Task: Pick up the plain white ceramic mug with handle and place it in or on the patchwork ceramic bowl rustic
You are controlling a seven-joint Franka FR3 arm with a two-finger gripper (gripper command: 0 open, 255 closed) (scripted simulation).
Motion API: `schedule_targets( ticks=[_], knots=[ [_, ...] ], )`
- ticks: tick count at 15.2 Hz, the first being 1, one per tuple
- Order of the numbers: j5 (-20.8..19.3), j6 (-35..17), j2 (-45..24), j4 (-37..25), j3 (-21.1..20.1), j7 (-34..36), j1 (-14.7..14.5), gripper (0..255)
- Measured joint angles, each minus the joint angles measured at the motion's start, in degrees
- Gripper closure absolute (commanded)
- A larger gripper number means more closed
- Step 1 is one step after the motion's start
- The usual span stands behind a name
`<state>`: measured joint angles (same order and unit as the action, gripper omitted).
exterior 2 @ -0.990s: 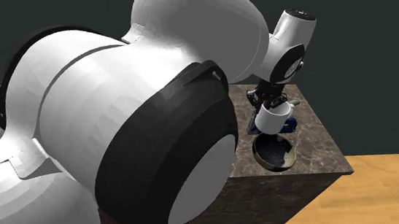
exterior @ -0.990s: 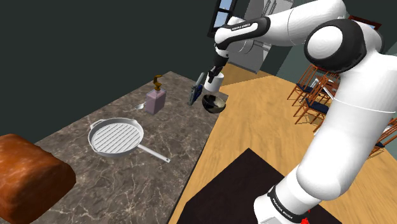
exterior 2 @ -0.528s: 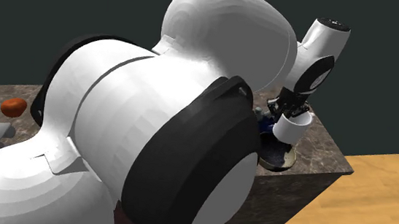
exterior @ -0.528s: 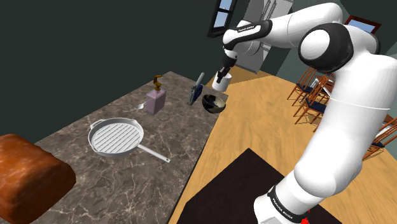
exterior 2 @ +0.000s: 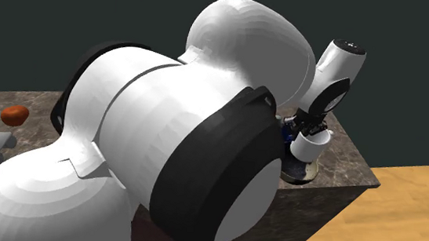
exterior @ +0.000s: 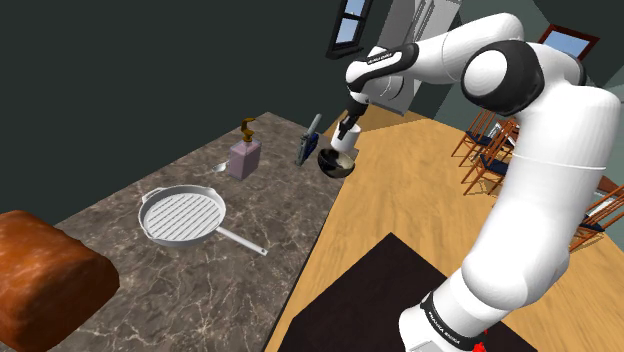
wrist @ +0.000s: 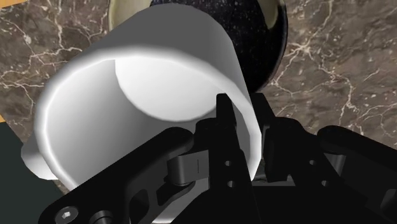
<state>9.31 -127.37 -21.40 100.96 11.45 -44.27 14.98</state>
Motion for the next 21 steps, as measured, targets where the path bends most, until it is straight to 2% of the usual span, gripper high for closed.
schedule_targets(
  ticks=[7, 14, 15, 21],
  knots=[
    [0.93, -4.31, -2.38, 2.01, -0.41, -0.82, 0.25, 255],
    [1.00, -4.73, -2.66, 2.13, -0.48, -0.79, 0.20, 255],
    [1.00, -4.74, -2.66, 2.13, -0.48, -0.79, 0.20, 0],
    [1.00, -4.75, -2.64, 2.12, -0.48, -0.79, 0.19, 0]
  ],
)
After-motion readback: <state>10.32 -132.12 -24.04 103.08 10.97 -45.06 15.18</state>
